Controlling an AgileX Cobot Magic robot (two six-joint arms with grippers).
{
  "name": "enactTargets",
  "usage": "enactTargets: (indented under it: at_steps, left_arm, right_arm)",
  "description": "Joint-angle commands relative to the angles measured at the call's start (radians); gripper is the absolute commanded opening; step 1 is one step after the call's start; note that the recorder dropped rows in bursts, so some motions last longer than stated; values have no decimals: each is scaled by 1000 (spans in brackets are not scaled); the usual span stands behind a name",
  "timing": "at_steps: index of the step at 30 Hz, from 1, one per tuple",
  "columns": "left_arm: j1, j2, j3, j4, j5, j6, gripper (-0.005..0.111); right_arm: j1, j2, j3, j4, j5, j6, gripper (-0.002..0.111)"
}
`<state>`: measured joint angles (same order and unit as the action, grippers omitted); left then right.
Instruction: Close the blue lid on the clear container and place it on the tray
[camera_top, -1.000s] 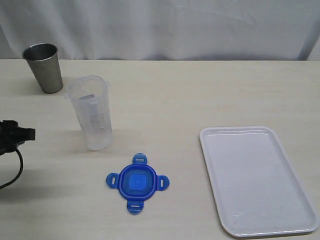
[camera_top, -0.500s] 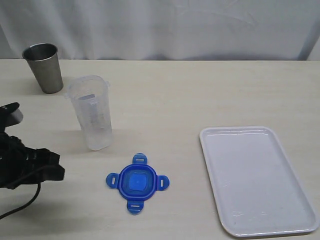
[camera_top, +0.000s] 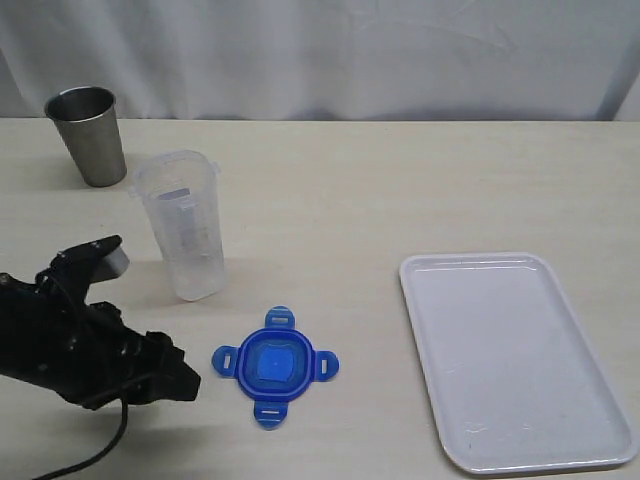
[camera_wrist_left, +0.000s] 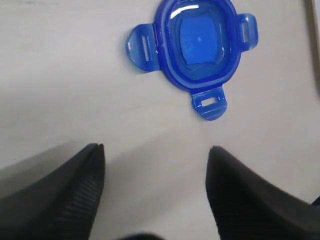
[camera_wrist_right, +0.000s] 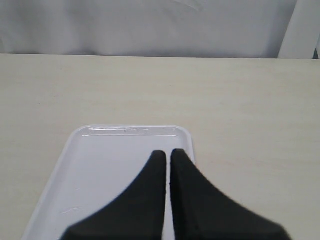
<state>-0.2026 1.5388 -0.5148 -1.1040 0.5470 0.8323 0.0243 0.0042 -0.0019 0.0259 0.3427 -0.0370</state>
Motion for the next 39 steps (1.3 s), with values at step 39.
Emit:
enactTargets:
  at_steps: [39]
  left_arm:
    - [-194,343,-193,-284,-191,134,50]
  right_arm:
    - [2,-4,2,-8,-1,1,4]
